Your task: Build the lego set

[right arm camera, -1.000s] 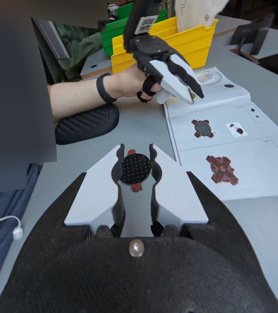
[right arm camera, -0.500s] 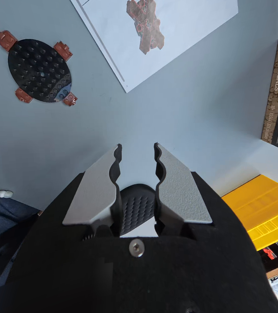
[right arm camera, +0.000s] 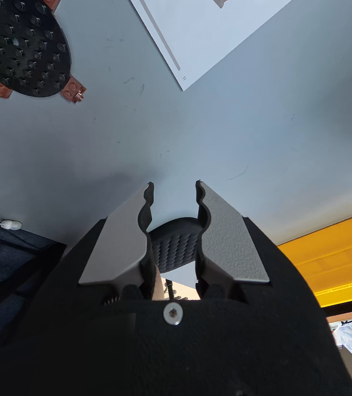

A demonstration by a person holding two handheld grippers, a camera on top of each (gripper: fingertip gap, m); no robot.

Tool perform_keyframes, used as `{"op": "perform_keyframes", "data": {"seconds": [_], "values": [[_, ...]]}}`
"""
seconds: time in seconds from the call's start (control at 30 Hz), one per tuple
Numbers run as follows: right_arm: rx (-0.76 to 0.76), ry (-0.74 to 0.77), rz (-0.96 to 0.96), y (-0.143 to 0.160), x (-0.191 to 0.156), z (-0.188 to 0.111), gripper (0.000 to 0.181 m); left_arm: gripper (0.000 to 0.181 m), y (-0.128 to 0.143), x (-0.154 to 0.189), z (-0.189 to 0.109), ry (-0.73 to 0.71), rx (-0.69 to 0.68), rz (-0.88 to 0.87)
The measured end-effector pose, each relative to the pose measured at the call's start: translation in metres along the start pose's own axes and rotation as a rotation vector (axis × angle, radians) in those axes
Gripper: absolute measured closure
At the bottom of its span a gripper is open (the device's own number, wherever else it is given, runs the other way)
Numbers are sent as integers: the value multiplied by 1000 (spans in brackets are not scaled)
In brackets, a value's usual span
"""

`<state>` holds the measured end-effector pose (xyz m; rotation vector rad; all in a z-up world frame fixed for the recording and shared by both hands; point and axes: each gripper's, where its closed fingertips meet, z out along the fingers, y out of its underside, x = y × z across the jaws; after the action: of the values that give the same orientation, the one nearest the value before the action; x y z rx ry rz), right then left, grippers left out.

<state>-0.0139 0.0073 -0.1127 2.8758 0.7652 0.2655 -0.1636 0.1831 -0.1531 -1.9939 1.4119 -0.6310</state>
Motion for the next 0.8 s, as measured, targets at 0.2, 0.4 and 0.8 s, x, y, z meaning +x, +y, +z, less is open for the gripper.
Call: {"op": "perform_keyframes", "data": {"seconds": [0.2, 0.4, 0.8], "values": [[-74, -33, 18, 9, 0, 9, 139, 170, -2, -1, -1, 19, 21, -16], [-58, -23, 6, 7, 0, 6, 140, 163, -4, -7, -3, 14, 56, -41], [-8, -26, -11, 4, 10, 5, 141, 159, -21, -7, -15, 86, 178, -88]]}}
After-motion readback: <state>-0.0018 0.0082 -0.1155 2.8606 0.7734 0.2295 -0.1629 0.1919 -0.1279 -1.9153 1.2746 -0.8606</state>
